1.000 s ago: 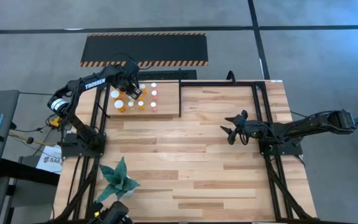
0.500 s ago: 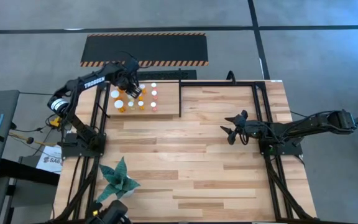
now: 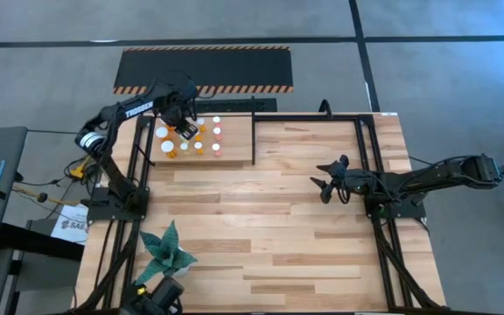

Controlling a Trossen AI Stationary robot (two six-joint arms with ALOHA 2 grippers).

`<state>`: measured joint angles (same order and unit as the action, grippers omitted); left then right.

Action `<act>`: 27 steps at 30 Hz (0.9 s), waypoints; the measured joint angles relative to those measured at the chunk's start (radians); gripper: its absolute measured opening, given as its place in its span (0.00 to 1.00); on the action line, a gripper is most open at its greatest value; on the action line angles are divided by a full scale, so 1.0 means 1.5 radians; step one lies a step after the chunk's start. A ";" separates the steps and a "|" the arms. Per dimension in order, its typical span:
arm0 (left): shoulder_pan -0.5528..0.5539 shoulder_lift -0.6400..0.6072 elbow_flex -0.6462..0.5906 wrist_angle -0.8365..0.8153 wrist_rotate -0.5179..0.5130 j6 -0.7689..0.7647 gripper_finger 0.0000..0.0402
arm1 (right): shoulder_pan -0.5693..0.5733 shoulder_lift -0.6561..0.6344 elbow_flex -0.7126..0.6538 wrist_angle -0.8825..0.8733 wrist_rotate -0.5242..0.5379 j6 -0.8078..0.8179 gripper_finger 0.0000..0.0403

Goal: Pick and place medicine bottles onto shelf by color
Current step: Adjust the yellow pill bottle on the shelf

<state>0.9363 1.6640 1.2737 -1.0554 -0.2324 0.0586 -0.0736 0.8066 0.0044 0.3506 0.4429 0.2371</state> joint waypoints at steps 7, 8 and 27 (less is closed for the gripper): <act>0.003 0.063 0.038 -0.030 0.011 0.003 0.29 | 0.000 0.000 0.000 0.000 0.000 0.000 0.67; 0.004 0.065 0.042 -0.031 0.012 0.007 0.29 | 0.000 0.000 0.000 0.000 0.000 0.000 0.67; 0.008 0.071 0.124 -0.161 0.010 0.044 0.29 | 0.000 0.000 0.000 0.000 0.000 0.000 0.67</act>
<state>0.9486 1.7699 1.4592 -1.2971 -0.2170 0.1245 -0.0736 0.8066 0.0044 0.3500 0.4430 0.2371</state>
